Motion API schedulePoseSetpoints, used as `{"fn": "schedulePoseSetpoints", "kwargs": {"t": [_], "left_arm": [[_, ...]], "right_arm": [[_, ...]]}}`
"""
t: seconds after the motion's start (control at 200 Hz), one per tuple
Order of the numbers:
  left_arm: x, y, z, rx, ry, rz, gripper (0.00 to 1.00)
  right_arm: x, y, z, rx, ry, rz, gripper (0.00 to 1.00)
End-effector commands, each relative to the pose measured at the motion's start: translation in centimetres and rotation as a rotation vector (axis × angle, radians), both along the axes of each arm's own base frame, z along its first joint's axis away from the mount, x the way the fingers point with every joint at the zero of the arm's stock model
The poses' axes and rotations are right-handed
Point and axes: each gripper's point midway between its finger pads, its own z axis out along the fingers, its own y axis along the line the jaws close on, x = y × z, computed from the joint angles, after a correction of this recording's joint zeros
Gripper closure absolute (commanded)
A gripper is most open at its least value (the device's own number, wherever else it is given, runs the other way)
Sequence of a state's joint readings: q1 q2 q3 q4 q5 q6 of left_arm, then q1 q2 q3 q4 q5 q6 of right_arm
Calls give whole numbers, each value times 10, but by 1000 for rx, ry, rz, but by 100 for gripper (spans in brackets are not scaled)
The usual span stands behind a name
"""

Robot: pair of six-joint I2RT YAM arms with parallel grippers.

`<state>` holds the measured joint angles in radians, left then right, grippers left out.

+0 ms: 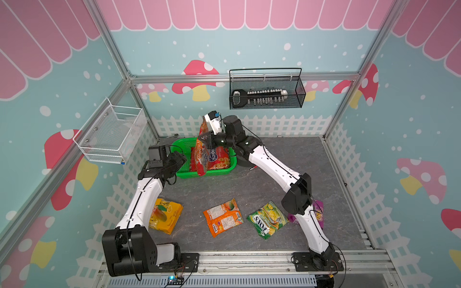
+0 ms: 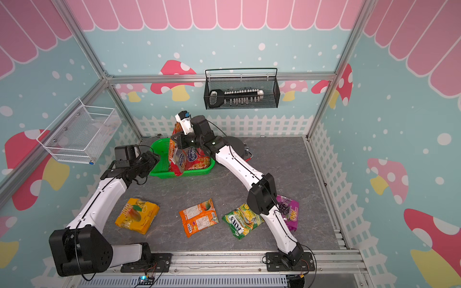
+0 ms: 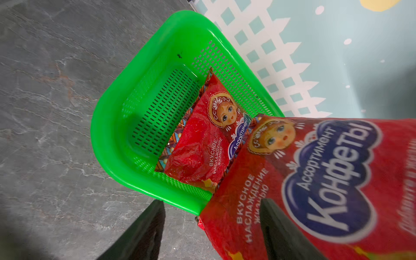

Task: Put the candies in the basket
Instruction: Place the candy in the basket.

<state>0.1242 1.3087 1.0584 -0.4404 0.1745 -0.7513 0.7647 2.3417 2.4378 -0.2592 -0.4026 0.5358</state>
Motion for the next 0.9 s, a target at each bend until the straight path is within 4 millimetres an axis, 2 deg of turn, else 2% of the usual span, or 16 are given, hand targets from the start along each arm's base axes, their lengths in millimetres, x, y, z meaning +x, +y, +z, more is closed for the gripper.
{"fn": "schedulePoseSetpoints", "kwargs": {"t": [0.0, 0.28, 0.49, 0.695, 0.8, 0.89], "left_arm": [[-10, 10, -2, 59, 20, 20, 30], [-12, 22, 4, 105, 11, 80, 31], [-11, 26, -4, 105, 33, 105, 32], [-9, 26, -9, 93, 46, 108, 33], [-10, 29, -7, 81, 43, 143, 39], [-11, 34, -4, 90, 37, 173, 53]], "right_arm": [[-4, -3, 92, 219, -190, -1, 100], [21, 9, 85, 358, -204, -56, 100], [41, 10, 81, 514, -185, -119, 100], [39, 12, 82, 600, -180, -91, 100], [29, 11, 93, 682, -220, -40, 100], [28, 6, 97, 761, -242, -47, 100]]}}
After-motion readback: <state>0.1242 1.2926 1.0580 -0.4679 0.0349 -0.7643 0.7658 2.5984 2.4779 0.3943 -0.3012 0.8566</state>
